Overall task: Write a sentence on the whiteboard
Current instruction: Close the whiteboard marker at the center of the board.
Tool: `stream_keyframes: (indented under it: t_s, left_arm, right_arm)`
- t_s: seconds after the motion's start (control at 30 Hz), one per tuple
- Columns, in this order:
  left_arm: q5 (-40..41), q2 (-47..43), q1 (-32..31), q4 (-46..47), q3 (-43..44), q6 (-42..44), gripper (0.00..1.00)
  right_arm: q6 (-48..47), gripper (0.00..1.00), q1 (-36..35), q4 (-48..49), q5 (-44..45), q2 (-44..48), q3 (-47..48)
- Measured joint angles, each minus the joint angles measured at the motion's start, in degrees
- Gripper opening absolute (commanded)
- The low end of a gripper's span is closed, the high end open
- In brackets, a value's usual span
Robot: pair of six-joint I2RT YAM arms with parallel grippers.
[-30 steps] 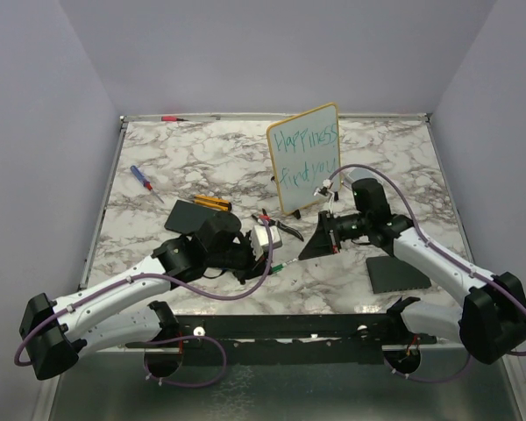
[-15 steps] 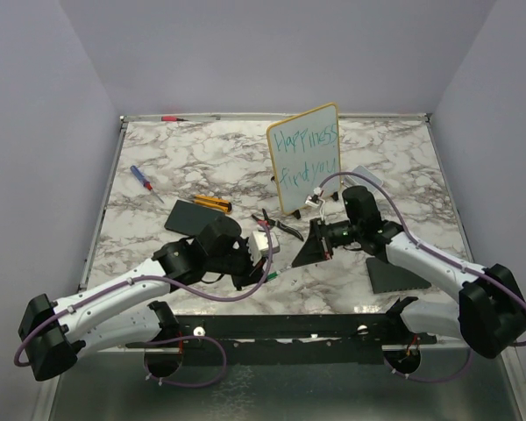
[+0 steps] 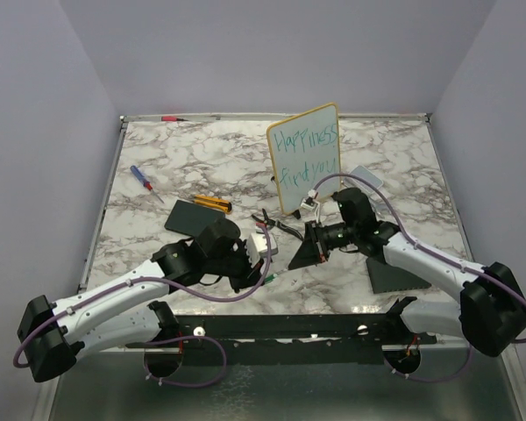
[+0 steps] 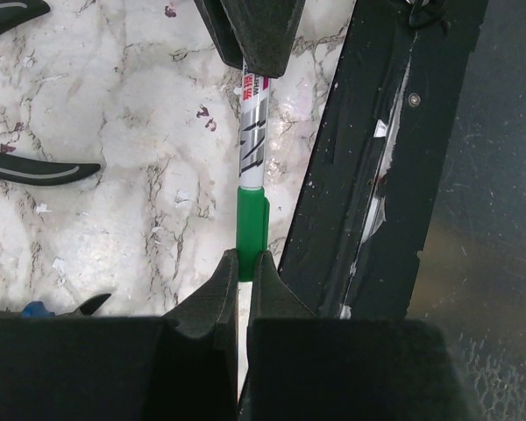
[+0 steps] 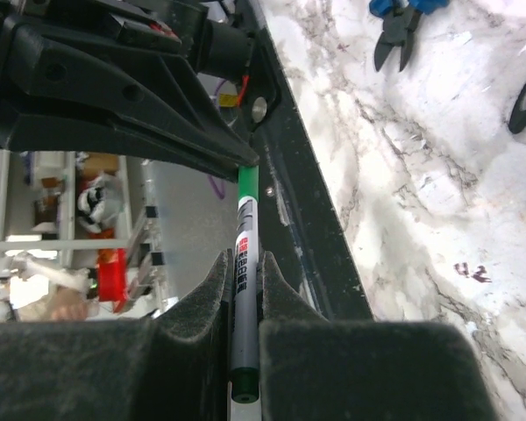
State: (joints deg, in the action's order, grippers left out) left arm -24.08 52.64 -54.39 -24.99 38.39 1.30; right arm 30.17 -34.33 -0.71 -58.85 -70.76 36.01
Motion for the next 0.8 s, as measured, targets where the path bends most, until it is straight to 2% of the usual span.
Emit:
stream_keyframes:
  t_s: [0.1,0.13,0.2,0.37,0.7,0.8]
  left_arm:
    - [-0.5,1.3,0.0,0.9,0.0,0.3,0.0]
    - [-0.6,1.7,0.0,1.4,0.1,0.4,0.03]
    - [-0.5,2.3,0.1,2.6,0.3,0.8,0.11]
    - [0.3,2.2,0.0,5.6,0.9,1.8,0.4]
    - [3.9,-1.6,0.0,8.6,2.4,2.4,0.69]
    - [4.9,-2.1,0.0,8.6,2.4,2.4,0.85]
  right_arm:
    - [-3.5,0.01,-0.9,-7.2,3.5,1.5,3.1]
    - [-4.9,0.01,-1.1,-10.1,5.0,2.1,4.4]
    - [-7.1,0.01,-1.5,-15.3,8.1,3.2,7.1]
    - [-9.5,0.01,-2.2,-22.5,12.8,6.5,10.5]
    - [-9.7,0.01,-2.7,-27.1,20.2,11.9,13.4]
    - [-9.7,0.01,-2.7,-27.3,22.5,12.5,13.9]
